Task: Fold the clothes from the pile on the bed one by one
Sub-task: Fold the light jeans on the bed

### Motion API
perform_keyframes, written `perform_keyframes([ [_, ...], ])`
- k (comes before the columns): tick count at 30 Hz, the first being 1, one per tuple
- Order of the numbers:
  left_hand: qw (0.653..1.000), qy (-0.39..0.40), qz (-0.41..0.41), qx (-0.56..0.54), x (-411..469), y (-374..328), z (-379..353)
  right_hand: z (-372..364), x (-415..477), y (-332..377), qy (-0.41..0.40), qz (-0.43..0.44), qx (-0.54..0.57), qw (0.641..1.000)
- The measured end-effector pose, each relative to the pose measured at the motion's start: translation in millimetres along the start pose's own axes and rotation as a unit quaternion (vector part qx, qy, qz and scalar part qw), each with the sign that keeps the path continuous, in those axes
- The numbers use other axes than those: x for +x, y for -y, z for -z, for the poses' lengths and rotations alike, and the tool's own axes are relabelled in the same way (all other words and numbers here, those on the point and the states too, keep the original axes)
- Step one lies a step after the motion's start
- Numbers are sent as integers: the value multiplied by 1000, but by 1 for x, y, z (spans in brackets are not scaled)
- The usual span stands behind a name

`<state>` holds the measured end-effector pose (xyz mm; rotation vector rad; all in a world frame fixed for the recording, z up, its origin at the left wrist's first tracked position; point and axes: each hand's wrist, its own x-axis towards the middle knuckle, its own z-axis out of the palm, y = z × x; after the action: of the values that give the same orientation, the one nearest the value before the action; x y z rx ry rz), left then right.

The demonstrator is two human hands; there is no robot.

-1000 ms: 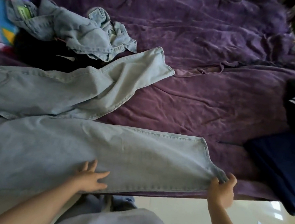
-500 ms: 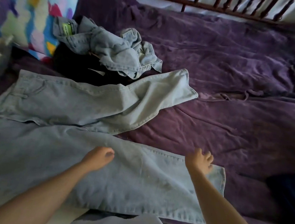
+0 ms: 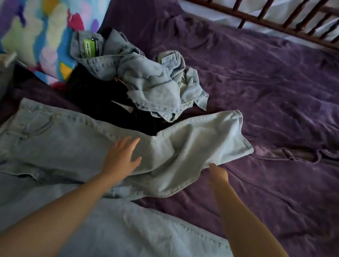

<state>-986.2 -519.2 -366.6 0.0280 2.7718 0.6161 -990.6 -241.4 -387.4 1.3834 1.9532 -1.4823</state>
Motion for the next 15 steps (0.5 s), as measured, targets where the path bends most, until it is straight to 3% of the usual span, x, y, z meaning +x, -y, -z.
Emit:
perform_keyframes([
  [3, 999, 25, -22, 2, 30, -9, 3, -6, 32, 14, -38, -25, 127, 991],
  [8, 996, 92, -13, 13, 58, -6, -7, 12, 88, 29, -88, -80, 248, 962],
  [15, 997, 65, -28, 41, 75, -3, -15, 41, 113, 57, -104, -90, 220, 966],
])
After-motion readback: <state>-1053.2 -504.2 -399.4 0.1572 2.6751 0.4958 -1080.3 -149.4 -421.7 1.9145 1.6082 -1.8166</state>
